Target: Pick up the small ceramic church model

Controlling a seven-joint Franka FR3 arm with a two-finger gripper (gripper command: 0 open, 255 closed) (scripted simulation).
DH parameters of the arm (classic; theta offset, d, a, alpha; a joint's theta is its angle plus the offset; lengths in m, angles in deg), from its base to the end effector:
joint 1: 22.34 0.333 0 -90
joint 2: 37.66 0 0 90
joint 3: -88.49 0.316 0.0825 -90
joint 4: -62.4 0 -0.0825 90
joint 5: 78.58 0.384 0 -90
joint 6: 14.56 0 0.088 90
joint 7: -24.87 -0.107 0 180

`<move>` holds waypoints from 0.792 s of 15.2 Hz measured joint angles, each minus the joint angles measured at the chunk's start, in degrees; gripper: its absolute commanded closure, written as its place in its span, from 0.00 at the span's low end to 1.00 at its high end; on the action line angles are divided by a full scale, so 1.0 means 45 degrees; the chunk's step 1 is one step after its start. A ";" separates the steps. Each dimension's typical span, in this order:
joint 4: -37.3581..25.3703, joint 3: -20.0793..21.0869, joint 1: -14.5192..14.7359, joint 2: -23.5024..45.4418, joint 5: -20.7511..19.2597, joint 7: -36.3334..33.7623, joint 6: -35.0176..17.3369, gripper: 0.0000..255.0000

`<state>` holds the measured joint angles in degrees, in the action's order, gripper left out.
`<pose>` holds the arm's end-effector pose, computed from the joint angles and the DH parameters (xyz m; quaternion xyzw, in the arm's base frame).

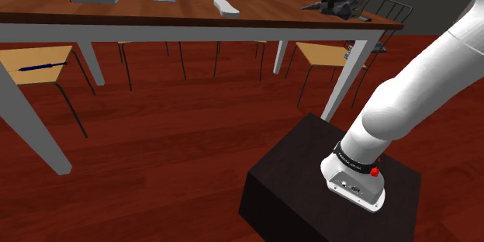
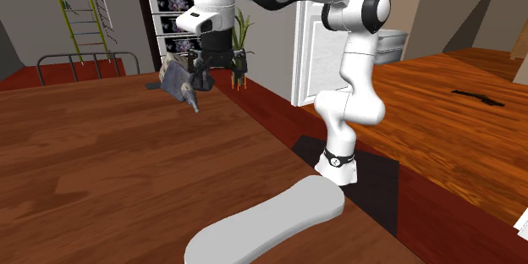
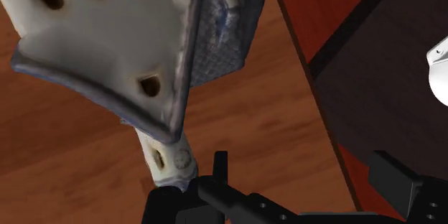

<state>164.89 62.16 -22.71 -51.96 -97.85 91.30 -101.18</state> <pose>0.3968 -0.2717 0.6334 0.9334 0.3395 -0.0996 0.0593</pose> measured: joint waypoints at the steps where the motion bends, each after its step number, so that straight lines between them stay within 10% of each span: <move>1: -0.0445 -0.0177 -0.0011 0.0394 -0.0055 0.0573 0.0009 0.00; 7: -0.3507 -0.1077 -0.0304 0.3269 0.0263 0.3785 -0.0089 0.00; 12: -0.2798 -0.1088 -0.0317 0.3263 0.0169 0.3781 -0.0799 0.00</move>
<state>152.30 57.27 -24.14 -37.28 -97.09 108.32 -104.78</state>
